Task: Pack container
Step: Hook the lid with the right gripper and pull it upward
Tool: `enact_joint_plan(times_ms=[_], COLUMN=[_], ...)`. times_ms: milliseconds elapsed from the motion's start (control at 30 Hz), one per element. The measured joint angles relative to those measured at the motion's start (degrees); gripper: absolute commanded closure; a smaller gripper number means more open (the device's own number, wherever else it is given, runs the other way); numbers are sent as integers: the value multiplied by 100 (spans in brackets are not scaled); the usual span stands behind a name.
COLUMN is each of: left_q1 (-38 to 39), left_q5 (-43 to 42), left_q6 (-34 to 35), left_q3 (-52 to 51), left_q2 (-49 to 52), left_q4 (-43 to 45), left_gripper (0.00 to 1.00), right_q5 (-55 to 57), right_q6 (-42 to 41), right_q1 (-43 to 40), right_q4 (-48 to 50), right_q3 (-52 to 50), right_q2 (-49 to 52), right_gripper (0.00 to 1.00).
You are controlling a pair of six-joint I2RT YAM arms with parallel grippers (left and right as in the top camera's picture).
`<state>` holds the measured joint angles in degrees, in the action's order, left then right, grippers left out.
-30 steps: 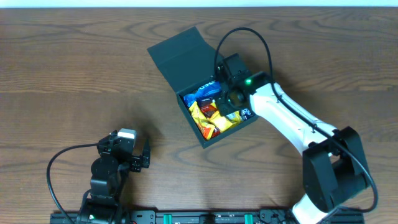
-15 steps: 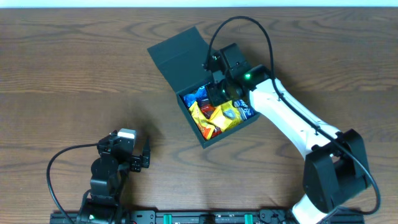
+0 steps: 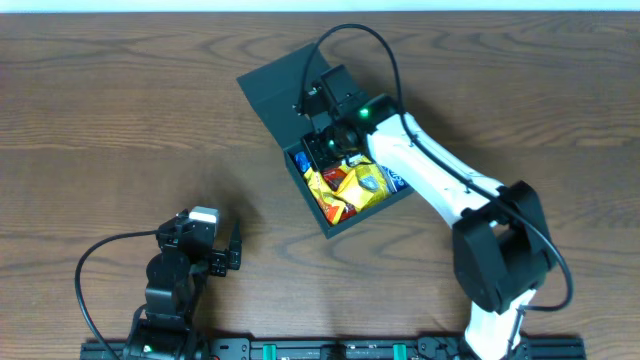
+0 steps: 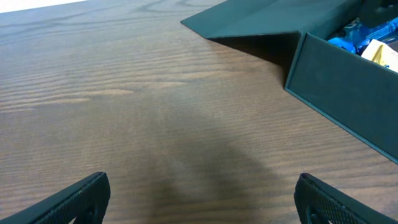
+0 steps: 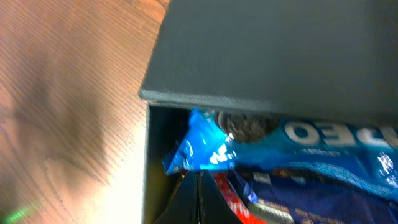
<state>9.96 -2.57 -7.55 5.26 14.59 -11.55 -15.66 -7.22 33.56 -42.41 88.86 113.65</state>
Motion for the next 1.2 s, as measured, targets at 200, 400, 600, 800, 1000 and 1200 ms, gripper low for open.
enact_joint_plan(times_ms=[200, 400, 600, 800, 1000, 1200], left_q1=[0, 0, 0, 0, 0, 0], left_q5=[0, 0, 0, 0, 0, 0], left_q6=[-2, -2, -2, -2, 0, -2], left_q3=[0, 0, 0, 0, 0, 0], left_q2=[0, 2, 0, 0, 0, 0], left_q4=[-2, 0, 0, 0, 0, 0], left_gripper=[5, 4, 5, 5, 5, 4], right_q5=[13, -7, -61, -111, -203, -280], right_q6=[4, -2, -24, -341, -702, -905], right_q1=[144, 203, 203, 203, 203, 203], right_q4=[11, 313, 339, 643, 1058, 1067], right_q3=[87, 144, 439, 776, 1207, 1397], right_q2=[127, 339, 750, 1010, 1134, 1329], right_gripper=[99, 99, 99, 99, 99, 99])
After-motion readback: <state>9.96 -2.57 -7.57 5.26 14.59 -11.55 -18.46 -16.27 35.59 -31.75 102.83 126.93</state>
